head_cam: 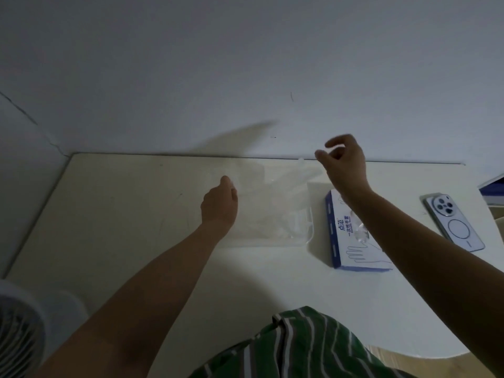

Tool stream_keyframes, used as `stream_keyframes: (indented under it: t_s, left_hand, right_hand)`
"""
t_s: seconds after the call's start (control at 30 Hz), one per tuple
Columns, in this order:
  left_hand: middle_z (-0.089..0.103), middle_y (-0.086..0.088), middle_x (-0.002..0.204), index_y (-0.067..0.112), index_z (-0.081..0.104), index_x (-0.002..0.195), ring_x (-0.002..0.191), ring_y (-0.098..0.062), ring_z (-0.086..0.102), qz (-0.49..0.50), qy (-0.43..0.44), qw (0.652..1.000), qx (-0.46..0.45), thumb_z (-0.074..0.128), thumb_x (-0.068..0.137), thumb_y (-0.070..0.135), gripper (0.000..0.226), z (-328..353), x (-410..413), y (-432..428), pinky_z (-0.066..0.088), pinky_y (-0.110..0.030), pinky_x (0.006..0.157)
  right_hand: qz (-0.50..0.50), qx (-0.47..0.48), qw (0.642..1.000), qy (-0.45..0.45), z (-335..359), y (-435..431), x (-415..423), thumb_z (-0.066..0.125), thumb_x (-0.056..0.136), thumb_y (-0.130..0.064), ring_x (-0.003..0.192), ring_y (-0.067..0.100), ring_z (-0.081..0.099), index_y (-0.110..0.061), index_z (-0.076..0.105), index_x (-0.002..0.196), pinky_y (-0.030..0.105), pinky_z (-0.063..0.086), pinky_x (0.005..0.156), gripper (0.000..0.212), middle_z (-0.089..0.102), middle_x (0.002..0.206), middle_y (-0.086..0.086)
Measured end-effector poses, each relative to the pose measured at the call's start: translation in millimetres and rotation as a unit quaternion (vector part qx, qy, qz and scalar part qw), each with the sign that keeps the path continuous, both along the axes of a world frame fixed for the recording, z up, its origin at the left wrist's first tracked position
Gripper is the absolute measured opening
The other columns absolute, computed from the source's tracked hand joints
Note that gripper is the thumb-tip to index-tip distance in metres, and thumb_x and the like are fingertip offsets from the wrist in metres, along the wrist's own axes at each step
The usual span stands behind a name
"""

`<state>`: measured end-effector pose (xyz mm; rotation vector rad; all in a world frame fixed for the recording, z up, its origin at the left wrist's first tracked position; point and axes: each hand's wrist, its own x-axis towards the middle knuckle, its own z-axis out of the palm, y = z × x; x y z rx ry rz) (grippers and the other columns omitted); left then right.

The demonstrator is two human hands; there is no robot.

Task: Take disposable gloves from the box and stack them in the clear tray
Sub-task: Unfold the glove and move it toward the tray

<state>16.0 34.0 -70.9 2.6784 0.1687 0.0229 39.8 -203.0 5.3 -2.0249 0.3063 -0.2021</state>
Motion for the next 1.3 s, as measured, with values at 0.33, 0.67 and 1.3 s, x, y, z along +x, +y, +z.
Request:
stream_keyframes:
  t_s: [0.33, 0.67, 1.3]
  left_hand:
    - [0.066, -0.015, 0.096, 0.007, 0.042, 0.117, 0.083, -0.032, 0.064, -0.038, 0.082, 0.99, 0.109, 0.041, 0.097, 0.006, 0.02, -11.1, 1.5, -10.1, 0.04, -0.035, 0.06]
    - [0.048, -0.013, 0.117, 0.008, 0.044, 0.122, 0.103, -0.026, 0.051, -0.115, 0.022, 0.954, 0.275, 0.06, 0.077, 0.002, 0.048, -11.3, 4.6, -10.0, 0.044, -0.031, 0.079]
    - [0.006, -0.022, 0.148, 0.022, 0.001, 0.15, 0.125, -0.043, 0.043, -0.118, 0.346, 0.929, 0.062, 0.089, 0.063, 0.032, 0.124, -53.7, 11.4, 1.9, 0.043, -0.043, 0.101]
  right_hand:
    - [0.415, -0.128, 0.868, 0.241, -47.0, 78.1, -4.3, 0.06, 0.094, -0.008, 0.079, 0.017, 0.067, -0.013, 0.059, 0.124, 0.021, 0.055, 0.066, 0.03, 0.069, 0.105, 0.011]
    - [0.36, -0.132, 0.843, 0.378, -108.1, 85.9, -2.2, 0.066, 0.087, -0.003, 0.1, 0.03, 0.062, -0.025, 0.023, 0.152, 0.033, 0.06, 0.065, 0.081, 0.048, 0.132, 0.017]
    - [0.257, -0.141, 0.843, 0.45, -103.4, 99.6, 0.2, 0.056, 0.092, -0.01, 0.115, 0.038, 0.051, -0.007, 0.021, 0.145, 0.049, 0.058, 0.079, 0.063, 0.041, 0.134, 0.018]
